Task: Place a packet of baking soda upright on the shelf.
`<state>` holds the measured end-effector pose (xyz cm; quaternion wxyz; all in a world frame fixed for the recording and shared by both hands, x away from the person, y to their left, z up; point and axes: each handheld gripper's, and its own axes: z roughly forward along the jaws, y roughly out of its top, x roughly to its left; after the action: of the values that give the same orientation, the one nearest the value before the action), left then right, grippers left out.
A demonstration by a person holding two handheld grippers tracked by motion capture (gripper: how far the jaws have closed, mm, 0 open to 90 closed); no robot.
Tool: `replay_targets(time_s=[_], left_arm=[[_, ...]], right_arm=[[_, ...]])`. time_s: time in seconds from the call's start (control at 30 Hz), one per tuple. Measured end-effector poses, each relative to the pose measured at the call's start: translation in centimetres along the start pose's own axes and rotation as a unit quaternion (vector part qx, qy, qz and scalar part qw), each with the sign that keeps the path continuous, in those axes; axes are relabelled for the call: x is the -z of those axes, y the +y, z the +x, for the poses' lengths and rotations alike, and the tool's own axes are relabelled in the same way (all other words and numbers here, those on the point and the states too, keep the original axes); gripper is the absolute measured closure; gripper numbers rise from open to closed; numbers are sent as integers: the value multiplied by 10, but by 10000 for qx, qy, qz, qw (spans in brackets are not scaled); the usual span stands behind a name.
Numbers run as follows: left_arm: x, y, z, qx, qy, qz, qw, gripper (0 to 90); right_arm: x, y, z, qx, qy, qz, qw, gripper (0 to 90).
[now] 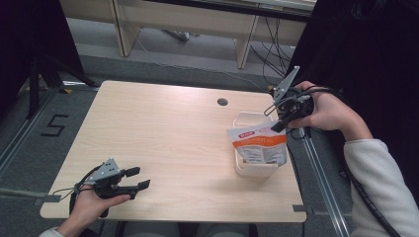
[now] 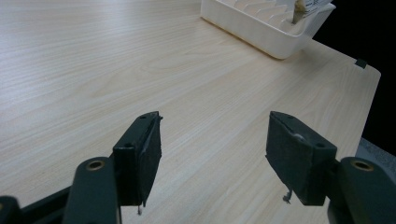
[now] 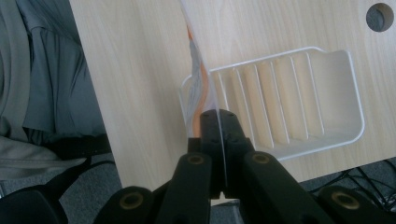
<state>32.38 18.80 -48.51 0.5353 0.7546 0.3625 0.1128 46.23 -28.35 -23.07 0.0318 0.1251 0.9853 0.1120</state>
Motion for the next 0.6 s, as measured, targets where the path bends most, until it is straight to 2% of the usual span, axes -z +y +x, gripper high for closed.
replay_targets(time_s=[0.1, 0.3, 0.37, 0.43, 0.47, 0.6], left_arm=[[0, 0, 0, 4, -1, -1, 10000, 351], [0, 0, 0, -4, -2, 3, 10000, 351], [0, 0, 0, 0, -3, 0, 10000, 351], [0, 0, 0, -2, -4, 3, 10000, 351], [0, 0, 0, -6, -6, 6, 10000, 351], [0, 0, 0, -6, -6, 3, 10000, 351]], right_arm=[[-2, 2, 0, -52, -28, 19, 10000, 900], [-5, 4, -1, 19, -5, 31, 10000, 900], [-7, 5, -4, 145, -70, 80, 9998, 900], [-9, 5, -2, 29, -12, 59, 10000, 900], [-9, 5, -4, 125, -59, 88, 9999, 900], [-13, 5, -5, 157, -94, 138, 9997, 900]])
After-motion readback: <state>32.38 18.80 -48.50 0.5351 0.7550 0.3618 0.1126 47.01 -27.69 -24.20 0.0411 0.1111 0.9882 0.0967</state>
